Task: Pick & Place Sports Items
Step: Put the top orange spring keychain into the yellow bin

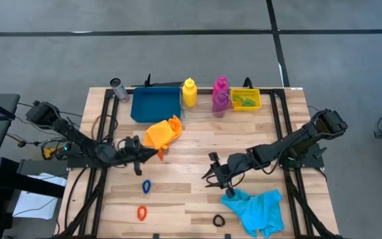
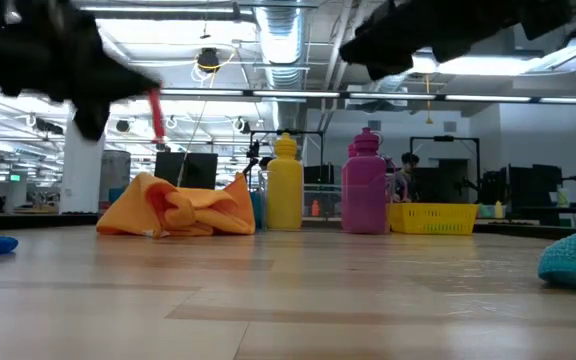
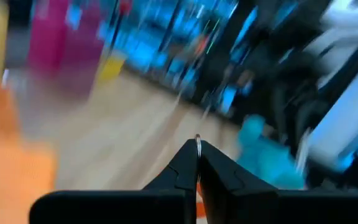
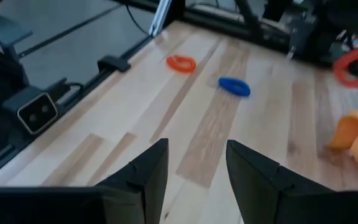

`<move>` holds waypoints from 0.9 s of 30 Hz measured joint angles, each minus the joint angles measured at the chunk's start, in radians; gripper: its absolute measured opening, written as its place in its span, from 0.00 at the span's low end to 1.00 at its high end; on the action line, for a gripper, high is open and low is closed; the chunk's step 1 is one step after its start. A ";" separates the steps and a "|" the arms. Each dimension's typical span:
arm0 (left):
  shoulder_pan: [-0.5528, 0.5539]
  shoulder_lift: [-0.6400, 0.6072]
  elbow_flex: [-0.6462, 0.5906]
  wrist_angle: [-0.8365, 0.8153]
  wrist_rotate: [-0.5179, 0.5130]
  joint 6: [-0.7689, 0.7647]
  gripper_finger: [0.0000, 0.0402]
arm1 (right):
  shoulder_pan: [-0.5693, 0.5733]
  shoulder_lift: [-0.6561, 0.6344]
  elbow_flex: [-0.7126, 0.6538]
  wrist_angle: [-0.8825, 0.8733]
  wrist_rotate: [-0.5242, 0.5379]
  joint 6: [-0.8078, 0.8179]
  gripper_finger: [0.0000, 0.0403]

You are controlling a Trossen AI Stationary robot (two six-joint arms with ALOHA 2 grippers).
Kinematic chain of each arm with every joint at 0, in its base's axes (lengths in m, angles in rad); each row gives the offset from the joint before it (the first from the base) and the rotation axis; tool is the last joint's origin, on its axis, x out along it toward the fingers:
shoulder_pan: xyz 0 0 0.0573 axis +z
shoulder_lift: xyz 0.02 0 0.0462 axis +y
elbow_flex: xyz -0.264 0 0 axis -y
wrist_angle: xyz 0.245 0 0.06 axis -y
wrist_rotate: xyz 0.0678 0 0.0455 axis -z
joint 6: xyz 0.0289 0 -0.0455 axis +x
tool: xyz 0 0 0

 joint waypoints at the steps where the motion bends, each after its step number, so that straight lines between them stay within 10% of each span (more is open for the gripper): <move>1: 0.001 0.000 0.000 0.068 -0.002 0.061 0.00 | 0.000 0.000 0.000 0.014 0.004 -0.002 0.38; 11: 0.130 0.000 0.111 0.203 0.065 0.306 0.00 | -0.025 0.000 0.000 0.310 0.375 -0.065 0.38; 27: 0.326 0.280 0.400 0.065 0.135 0.300 0.00 | -0.127 0.000 0.000 0.415 0.518 -0.066 0.38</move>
